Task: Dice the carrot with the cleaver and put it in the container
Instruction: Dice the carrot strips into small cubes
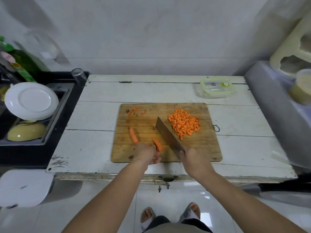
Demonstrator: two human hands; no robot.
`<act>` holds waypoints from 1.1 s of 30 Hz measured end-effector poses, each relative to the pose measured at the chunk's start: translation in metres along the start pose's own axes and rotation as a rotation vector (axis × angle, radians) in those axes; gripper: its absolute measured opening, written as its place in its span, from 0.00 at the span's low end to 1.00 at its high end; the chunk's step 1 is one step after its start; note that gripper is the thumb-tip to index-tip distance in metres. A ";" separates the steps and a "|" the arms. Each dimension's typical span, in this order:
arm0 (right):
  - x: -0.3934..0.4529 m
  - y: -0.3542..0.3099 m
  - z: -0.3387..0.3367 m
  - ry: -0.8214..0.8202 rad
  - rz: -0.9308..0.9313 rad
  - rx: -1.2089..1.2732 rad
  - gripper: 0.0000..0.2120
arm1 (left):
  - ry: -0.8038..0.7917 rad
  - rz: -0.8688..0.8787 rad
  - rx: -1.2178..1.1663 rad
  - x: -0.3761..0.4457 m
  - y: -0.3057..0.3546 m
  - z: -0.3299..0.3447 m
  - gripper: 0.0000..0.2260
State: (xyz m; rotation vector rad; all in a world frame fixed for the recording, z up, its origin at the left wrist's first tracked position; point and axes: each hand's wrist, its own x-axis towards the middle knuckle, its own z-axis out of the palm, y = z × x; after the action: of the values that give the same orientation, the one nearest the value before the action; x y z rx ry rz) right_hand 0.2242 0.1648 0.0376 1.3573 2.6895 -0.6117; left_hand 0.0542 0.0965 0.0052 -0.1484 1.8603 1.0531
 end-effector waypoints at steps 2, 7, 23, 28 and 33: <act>-0.001 -0.002 0.000 -0.020 -0.009 -0.033 0.15 | 0.007 0.044 0.034 0.002 0.003 0.000 0.06; -0.005 -0.007 -0.001 0.032 -0.066 -0.082 0.16 | 0.004 0.005 0.036 0.009 0.011 0.007 0.05; -0.012 -0.041 -0.003 -0.167 -0.082 -0.207 0.13 | -0.081 0.116 0.133 0.009 0.006 0.004 0.07; -0.016 -0.040 -0.011 -0.218 -0.051 -0.221 0.13 | -0.054 0.116 0.186 0.014 0.008 0.004 0.09; 0.001 -0.051 -0.003 -0.219 -0.031 -0.245 0.12 | -0.075 0.075 0.171 0.016 0.014 0.003 0.10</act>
State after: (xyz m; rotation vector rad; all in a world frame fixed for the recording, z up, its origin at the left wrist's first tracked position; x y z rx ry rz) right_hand 0.1841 0.1397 0.0562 1.1201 2.5156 -0.3907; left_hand 0.0409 0.1123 0.0002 0.0608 1.8902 0.9323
